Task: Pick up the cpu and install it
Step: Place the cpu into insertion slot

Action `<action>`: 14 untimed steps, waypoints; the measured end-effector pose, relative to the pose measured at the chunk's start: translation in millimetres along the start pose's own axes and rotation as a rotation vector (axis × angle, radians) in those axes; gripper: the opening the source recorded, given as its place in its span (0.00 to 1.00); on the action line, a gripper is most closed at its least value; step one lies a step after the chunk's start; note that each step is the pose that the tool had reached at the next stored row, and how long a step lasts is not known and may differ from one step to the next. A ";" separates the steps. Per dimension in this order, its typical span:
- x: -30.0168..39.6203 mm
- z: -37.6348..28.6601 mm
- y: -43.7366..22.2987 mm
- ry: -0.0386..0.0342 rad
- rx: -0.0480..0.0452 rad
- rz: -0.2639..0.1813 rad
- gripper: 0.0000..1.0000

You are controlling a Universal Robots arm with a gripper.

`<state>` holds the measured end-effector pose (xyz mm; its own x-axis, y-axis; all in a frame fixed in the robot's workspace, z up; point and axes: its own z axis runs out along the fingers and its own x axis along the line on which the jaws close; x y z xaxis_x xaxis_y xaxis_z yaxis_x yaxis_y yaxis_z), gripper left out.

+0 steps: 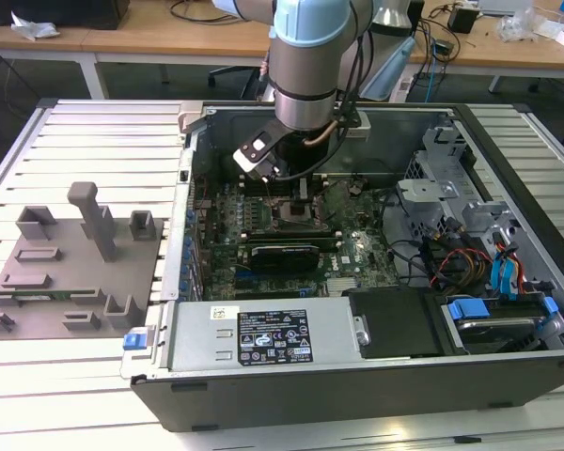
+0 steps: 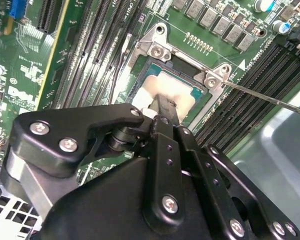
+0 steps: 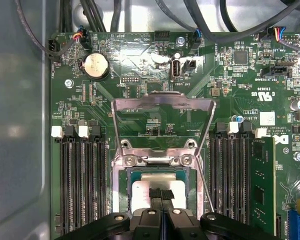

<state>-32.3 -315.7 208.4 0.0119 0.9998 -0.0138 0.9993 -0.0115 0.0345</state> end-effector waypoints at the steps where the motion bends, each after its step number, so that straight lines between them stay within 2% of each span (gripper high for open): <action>1: 0.0 -2.9 0.1 -0.0004 -0.0001 0.000 0.11; 3: -0.1 -7.5 0.3 -0.0021 0.0000 0.000 0.11; 7: 0.0 -24.4 0.8 -0.0071 -0.0002 0.000 0.11; 8: 0.0 -31.8 1.1 -0.0098 -0.0002 0.000 0.11; 10: 0.2 -39.6 1.4 -0.0125 -0.0003 0.000 0.11; 11: 0.2 -47.1 1.6 -0.0159 -0.0003 -0.001 0.11; 12: 0.2 -50.0 1.7 -0.0174 -0.0002 -0.001 0.11; 14: 0.2 -50.0 1.7 -0.0172 -0.0004 -0.001 0.11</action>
<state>-32.2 -314.8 258.4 0.0119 0.9994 -0.0310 0.9993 -0.0108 0.0349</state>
